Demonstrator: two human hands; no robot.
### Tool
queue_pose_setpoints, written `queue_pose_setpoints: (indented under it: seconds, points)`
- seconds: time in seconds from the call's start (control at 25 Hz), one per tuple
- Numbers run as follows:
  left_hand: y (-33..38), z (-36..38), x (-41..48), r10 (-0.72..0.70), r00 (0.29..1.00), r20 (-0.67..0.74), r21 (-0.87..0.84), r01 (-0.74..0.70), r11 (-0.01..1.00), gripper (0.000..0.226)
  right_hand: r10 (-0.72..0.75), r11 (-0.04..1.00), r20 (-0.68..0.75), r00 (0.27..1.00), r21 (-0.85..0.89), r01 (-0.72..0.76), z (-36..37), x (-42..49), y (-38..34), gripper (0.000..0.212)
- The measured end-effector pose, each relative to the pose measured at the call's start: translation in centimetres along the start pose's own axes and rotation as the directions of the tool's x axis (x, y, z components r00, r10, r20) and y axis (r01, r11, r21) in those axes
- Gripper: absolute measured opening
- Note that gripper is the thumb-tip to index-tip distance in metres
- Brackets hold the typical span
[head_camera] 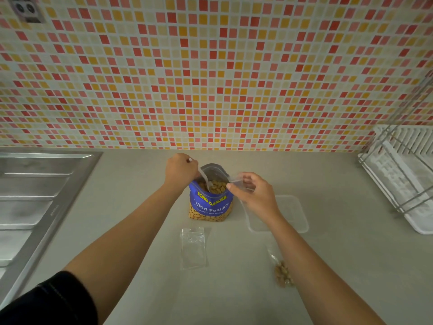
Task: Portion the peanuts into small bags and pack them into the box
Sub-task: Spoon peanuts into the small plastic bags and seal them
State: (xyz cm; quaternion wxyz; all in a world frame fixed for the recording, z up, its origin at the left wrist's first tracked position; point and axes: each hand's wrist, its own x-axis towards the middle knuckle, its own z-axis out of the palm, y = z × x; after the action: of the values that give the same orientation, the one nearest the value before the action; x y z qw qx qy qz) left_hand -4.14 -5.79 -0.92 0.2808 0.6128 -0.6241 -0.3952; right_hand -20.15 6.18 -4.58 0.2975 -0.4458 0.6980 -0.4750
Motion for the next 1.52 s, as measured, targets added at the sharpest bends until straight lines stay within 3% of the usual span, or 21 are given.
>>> queue_pose_setpoints:
  seconds: [0.56,0.8,1.08,1.2,1.32,1.44,1.52]
  points:
    - [0.1,-0.3,0.1,-0.145,0.988,0.052,-0.266,0.154,0.952,0.016,0.055,0.991,0.059,0.997,0.121,-0.062,-0.6,0.5,0.5,0.048]
    - [-1.3,-1.3,1.5,-0.238,0.970,0.043,-0.404,0.235,0.884,0.016,-0.093,0.995,-0.019,0.995,-0.035,0.093,-1.3,1.1,-1.5,0.055]
    - [-2.2,-3.8,2.4,-0.268,0.963,0.037,-0.505,0.250,0.826,0.019,-0.131,0.951,0.011,0.991,-0.281,0.129,-1.1,1.6,-1.9,0.060]
    - [0.1,-5.3,2.1,-0.203,0.979,0.004,-0.575,0.168,0.801,0.014,-0.165,0.921,0.036,0.986,-0.351,0.167,0.1,1.8,-2.5,0.062]
    - [2.7,-6.1,1.1,-0.050,0.998,-0.047,-0.530,0.018,0.848,0.016,-0.162,0.961,0.018,0.987,-0.223,0.162,1.3,1.9,-3.2,0.059]
    - [4.7,-6.5,-1.0,0.201,0.972,-0.119,-0.301,-0.228,0.926,0.016,-0.168,0.985,-0.049,0.984,-0.036,0.167,2.5,1.8,-4.1,0.050]
    - [5.6,-6.6,-3.0,0.460,0.876,-0.142,-0.028,-0.468,0.883,0.018,-0.162,0.985,-0.079,0.984,0.040,0.165,3.1,1.6,-4.7,0.048]
